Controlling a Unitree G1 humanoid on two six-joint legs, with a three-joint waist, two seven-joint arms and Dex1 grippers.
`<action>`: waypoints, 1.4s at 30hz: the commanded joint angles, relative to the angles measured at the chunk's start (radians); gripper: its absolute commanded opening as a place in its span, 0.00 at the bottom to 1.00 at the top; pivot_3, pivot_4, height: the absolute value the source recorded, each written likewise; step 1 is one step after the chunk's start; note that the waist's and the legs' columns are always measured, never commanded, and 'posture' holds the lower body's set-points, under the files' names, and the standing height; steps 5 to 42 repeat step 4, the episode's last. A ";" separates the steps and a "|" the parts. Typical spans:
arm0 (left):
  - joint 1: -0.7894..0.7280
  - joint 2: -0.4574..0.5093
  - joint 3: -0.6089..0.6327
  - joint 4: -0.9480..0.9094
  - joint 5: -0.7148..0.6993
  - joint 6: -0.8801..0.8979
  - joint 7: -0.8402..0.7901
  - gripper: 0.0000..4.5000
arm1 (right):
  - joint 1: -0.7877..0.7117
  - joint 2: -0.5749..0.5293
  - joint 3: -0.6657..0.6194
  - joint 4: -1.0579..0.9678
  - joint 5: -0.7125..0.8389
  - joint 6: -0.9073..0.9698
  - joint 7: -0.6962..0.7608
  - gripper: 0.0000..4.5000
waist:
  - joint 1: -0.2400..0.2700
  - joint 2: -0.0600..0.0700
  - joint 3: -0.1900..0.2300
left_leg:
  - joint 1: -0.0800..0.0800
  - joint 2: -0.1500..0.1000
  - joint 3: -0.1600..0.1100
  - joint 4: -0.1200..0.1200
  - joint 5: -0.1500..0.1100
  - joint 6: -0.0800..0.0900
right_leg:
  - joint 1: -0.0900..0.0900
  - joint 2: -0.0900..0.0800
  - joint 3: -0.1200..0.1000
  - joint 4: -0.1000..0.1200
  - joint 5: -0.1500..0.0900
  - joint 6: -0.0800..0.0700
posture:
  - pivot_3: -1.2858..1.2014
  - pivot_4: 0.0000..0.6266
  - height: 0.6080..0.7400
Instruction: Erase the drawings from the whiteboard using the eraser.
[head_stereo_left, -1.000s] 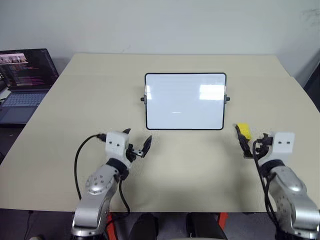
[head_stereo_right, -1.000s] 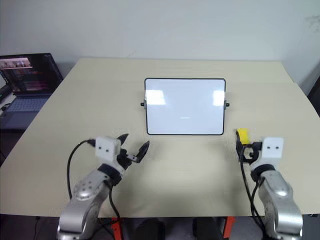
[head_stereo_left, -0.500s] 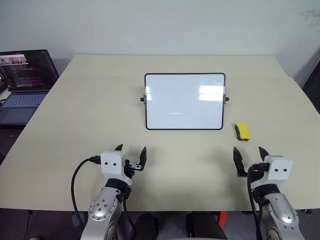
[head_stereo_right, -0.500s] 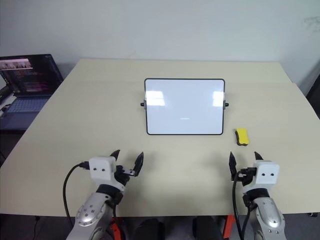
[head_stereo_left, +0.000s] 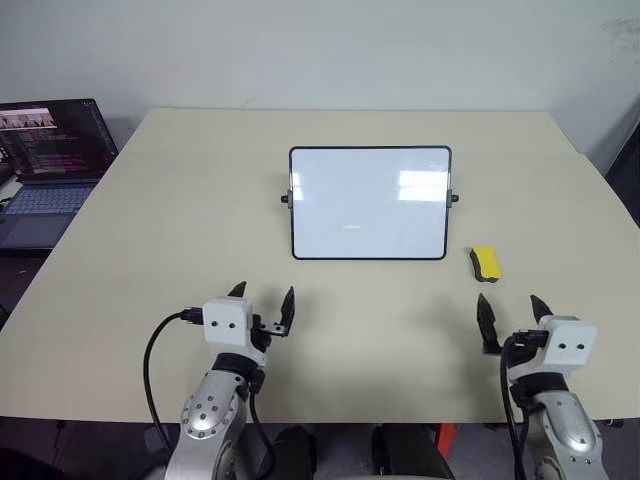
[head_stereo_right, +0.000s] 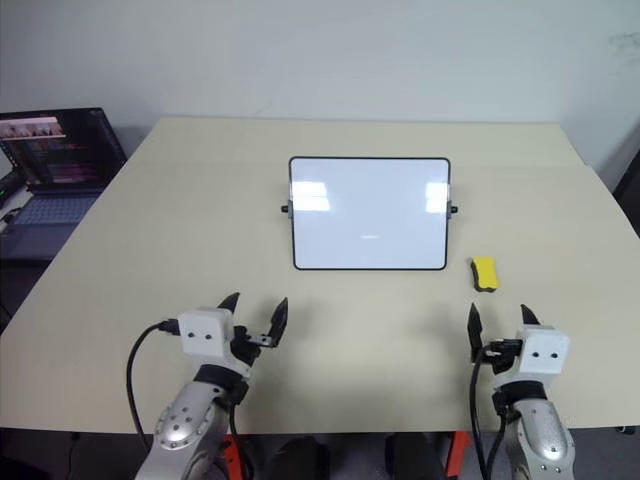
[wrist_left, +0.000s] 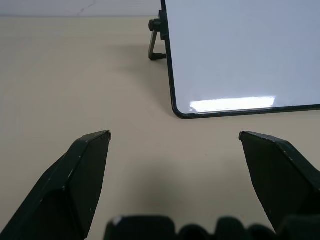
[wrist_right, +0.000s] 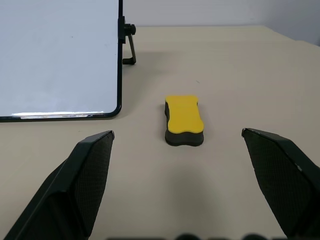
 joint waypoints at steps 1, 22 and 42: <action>-0.012 -0.007 -0.023 -0.018 -0.002 -0.018 -0.009 1.00 | 0.013 -0.013 -0.012 -0.053 -0.022 -0.032 -0.006 0.99 | 0.000 0.000 0.000 | 0.000 0.000 0.000 0.000 0.000 0.000 | 0.000 0.000 0.000 0.000 0.000 0.000 | 0.52 0.24 1.00; -0.016 -0.013 -0.037 -0.011 0.000 -0.014 -0.006 1.00 | 0.006 -0.009 -0.002 -0.081 -0.055 -0.011 -0.034 0.99 | 0.001 0.000 0.000 | 0.000 0.000 0.000 0.000 0.000 0.000 | 0.000 0.000 0.000 0.000 0.000 0.000 | 0.52 0.24 1.00; -0.016 -0.013 -0.037 -0.011 0.000 -0.014 -0.006 1.00 | 0.006 -0.009 -0.002 -0.081 -0.055 -0.011 -0.034 0.99 | 0.001 0.000 0.000 | 0.000 0.000 0.000 0.000 0.000 0.000 | 0.000 0.000 0.000 0.000 0.000 0.000 | 0.52 0.24 1.00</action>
